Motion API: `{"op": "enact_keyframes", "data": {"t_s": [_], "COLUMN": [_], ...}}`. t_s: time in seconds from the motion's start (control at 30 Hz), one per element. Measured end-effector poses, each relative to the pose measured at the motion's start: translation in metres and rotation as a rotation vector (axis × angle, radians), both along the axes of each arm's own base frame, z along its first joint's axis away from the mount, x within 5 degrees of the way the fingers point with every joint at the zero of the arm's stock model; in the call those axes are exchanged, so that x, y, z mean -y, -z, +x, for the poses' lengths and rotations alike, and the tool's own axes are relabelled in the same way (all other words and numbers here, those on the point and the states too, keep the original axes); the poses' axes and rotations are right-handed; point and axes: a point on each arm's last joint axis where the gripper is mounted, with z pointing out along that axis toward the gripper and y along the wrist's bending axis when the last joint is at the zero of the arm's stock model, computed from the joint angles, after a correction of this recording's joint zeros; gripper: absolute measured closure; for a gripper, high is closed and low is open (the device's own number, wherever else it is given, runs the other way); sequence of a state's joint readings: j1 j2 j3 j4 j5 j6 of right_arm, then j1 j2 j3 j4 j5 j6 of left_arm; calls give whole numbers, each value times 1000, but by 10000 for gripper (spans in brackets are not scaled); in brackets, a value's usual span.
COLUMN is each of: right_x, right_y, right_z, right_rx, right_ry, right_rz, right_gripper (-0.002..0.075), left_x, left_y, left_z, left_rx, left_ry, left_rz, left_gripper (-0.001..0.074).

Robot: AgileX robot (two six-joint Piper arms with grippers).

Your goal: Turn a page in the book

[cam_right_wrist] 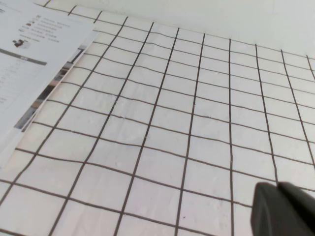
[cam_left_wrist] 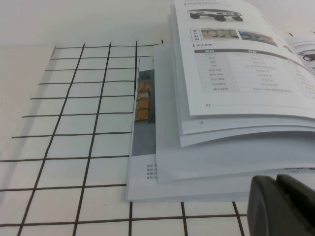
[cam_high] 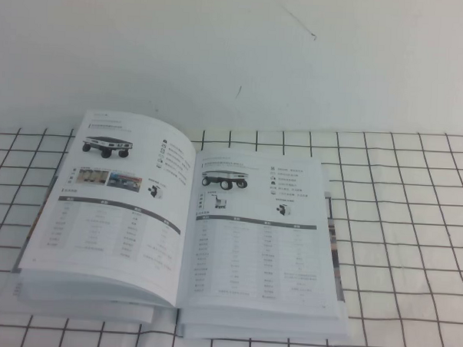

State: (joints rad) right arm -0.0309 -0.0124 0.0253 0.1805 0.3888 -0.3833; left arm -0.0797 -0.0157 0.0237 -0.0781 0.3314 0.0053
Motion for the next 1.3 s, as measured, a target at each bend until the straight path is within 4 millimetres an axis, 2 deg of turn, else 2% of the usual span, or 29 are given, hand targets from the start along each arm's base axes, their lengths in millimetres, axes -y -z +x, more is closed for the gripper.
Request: {"op": "enact_keyframes", "data": {"t_s": [1.3], "right_x": [0], "right_y": [-2], "right_z": [1], "right_rx": [24], "right_ry": [4], "right_rz": [-4], "right_gripper": [728], "left_x": [0], "left_y": [-2], "left_z": [1], "left_rx": [28], "left_ry": [-2], "left_rz": [-8], "left_gripper": [738]}}
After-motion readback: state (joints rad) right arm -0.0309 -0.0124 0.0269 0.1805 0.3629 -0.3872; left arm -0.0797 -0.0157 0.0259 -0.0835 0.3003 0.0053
